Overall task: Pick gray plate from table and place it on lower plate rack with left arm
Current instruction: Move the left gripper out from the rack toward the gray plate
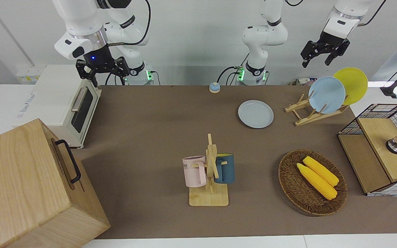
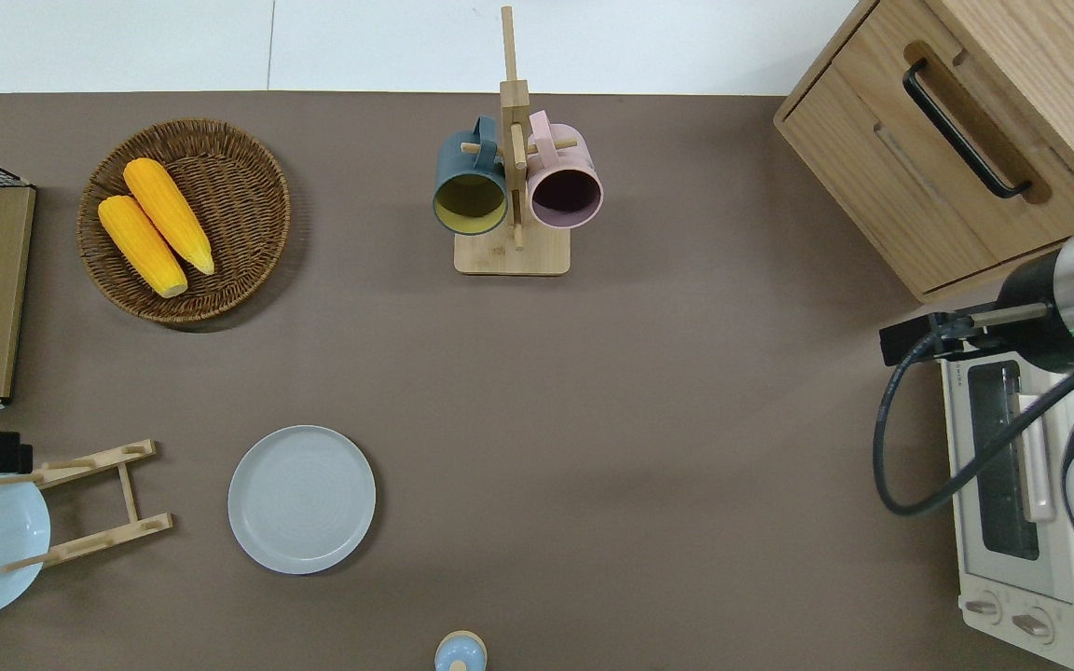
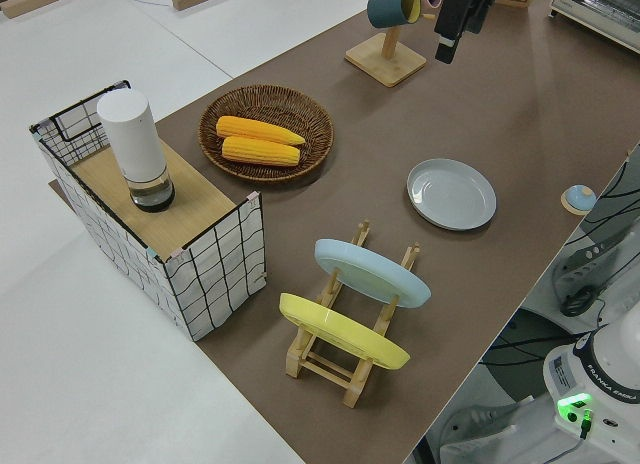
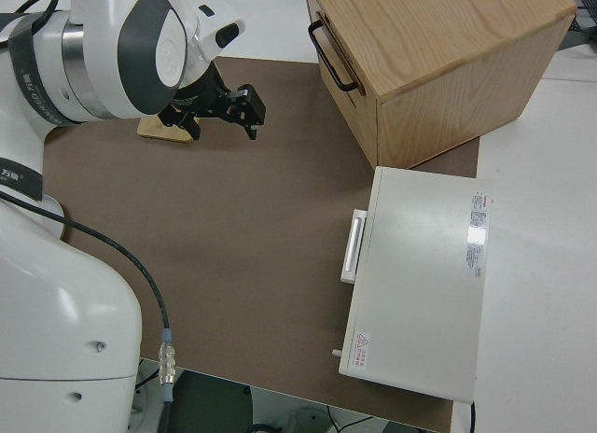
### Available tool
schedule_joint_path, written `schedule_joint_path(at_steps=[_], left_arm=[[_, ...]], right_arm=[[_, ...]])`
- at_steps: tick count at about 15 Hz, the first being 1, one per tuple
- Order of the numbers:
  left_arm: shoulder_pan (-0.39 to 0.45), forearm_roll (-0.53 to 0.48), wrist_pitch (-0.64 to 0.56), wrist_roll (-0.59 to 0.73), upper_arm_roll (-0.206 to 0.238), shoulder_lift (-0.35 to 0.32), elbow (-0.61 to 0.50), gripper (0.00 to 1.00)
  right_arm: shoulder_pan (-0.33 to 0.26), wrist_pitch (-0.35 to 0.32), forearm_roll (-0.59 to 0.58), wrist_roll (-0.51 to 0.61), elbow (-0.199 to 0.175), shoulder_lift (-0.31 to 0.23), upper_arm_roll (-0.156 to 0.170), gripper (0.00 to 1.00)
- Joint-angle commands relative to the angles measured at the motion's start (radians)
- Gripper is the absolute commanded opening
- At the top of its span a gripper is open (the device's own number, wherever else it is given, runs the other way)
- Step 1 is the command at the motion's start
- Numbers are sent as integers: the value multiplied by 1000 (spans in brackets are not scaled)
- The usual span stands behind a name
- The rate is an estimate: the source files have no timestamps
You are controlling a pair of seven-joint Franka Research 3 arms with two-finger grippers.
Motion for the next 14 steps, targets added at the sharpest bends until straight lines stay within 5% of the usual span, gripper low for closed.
schedule_joint_path(at_steps=[1,14], left_arm=[[-34,19,-25,-74,13,23,16,991],[-33,9,-8,-73,24,19,-3,991]], right_arm=[[-26,-17,-2,14,10,-2,24,983],[-26,-17,-2,14,10,-2,24,983]])
